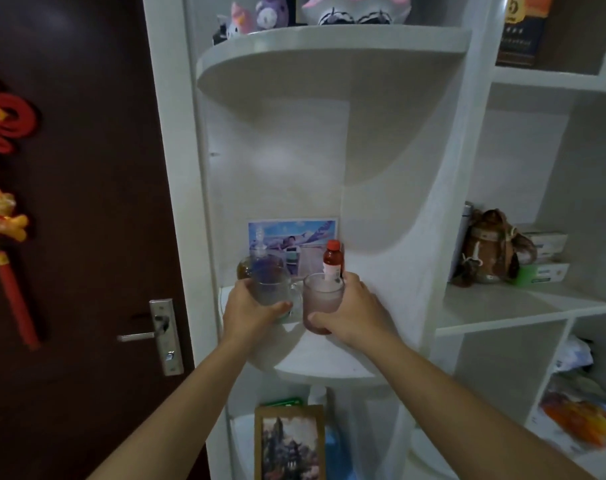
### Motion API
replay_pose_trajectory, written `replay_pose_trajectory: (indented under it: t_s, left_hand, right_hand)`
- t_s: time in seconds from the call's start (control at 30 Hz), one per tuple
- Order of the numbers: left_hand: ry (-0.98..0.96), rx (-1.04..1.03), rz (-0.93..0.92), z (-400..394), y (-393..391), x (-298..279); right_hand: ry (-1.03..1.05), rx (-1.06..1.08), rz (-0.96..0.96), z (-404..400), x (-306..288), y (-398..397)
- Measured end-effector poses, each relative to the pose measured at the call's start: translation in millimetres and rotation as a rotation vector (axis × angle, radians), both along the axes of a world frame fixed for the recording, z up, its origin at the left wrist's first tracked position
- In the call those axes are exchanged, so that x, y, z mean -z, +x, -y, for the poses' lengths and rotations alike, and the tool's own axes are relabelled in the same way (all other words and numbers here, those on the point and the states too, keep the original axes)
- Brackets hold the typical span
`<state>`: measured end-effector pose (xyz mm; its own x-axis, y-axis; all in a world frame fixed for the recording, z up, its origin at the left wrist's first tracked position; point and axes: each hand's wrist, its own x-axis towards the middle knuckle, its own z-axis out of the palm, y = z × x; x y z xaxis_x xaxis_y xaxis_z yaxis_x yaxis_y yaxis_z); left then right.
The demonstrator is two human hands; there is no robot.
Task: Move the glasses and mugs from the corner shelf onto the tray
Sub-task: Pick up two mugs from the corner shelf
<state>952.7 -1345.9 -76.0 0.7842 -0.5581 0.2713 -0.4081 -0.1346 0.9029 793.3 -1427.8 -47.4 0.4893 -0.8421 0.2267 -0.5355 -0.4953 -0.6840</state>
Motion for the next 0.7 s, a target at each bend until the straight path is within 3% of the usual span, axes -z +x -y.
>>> replay_pose_trajectory:
  t_s: [0.37, 0.7]
  left_hand:
    - [0.004, -0.082, 0.058, 3, 0, 2]
    - [-0.039, -0.119, 0.065, -29, -5, -9]
  right_hand:
    - [0.071, 0.101, 0.129, 0, 3, 8]
    - [0.054, -0.087, 0.185, -16, -13, -17]
